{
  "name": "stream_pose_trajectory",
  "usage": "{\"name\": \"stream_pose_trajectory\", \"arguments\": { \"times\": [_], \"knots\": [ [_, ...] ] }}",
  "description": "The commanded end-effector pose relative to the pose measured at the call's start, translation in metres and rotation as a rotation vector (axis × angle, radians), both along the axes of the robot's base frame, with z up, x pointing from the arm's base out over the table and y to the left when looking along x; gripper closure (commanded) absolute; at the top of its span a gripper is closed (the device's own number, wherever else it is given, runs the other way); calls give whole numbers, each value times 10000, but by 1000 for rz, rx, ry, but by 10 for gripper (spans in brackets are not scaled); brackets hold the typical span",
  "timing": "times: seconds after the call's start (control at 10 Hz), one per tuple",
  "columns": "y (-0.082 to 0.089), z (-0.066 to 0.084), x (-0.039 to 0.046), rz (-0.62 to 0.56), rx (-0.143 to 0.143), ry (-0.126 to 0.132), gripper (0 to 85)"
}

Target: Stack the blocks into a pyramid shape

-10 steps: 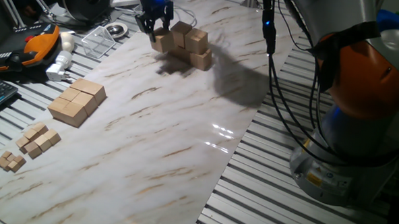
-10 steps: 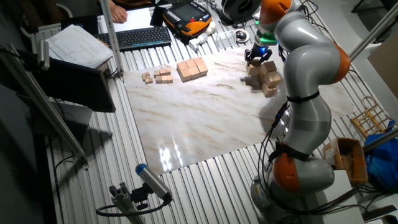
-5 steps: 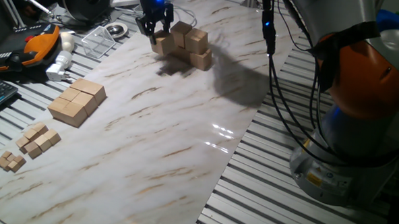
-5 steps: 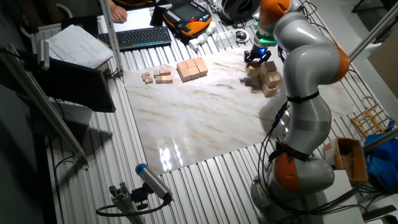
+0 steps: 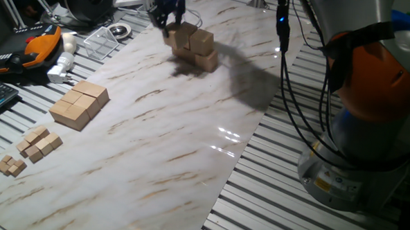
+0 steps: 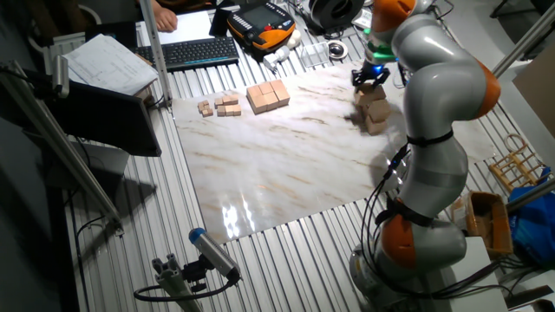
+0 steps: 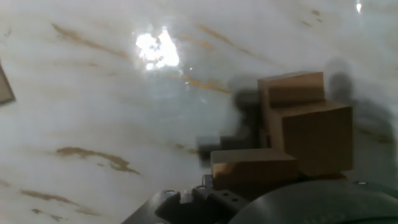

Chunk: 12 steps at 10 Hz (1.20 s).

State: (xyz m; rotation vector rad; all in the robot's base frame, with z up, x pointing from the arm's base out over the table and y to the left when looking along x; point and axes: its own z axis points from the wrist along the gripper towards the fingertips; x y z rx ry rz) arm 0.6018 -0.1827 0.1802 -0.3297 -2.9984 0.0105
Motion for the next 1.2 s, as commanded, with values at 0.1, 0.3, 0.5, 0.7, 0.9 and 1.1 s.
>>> {"name": "stream_pose_trajectory", "arguments": {
  "times": [0.1, 0.3, 0.5, 0.7, 0.9, 1.1],
  "knots": [
    [-114, 510, -40, 8, 11, 8, 850],
    [-286, 537, -95, 52, -24, -6, 850],
    [-452, 453, -97, 80, -30, -28, 850],
    [-477, 325, -104, 70, -34, -45, 850],
    [-443, 191, -145, 62, -60, -73, 850],
    [-534, 108, -144, 82, -52, -84, 850]
  ]
}}
